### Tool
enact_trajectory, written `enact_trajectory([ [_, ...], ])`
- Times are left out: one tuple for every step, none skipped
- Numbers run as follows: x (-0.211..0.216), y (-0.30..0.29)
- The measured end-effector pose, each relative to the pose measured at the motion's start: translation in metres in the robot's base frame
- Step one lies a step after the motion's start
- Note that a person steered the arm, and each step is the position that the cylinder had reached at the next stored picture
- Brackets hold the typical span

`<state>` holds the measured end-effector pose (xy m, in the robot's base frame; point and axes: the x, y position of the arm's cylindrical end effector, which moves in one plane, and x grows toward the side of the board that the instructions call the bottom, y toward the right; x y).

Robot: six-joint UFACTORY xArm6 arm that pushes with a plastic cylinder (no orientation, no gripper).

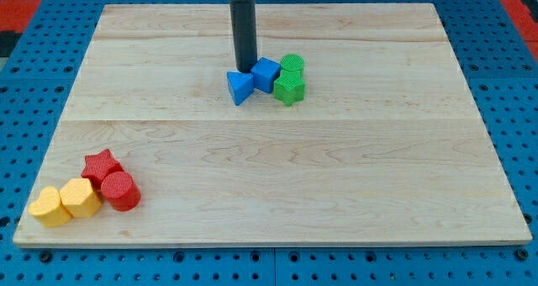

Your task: Slide blue triangle closer to blue cube and green star

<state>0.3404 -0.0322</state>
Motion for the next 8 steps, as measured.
enact_trajectory([
  [0.000, 0.000],
  [0.000, -0.011],
  [0.000, -0.029],
  [0.008, -0.033],
  [0.013, -0.034],
  [0.015, -0.035],
  [0.015, -0.044],
  [0.016, -0.055],
])
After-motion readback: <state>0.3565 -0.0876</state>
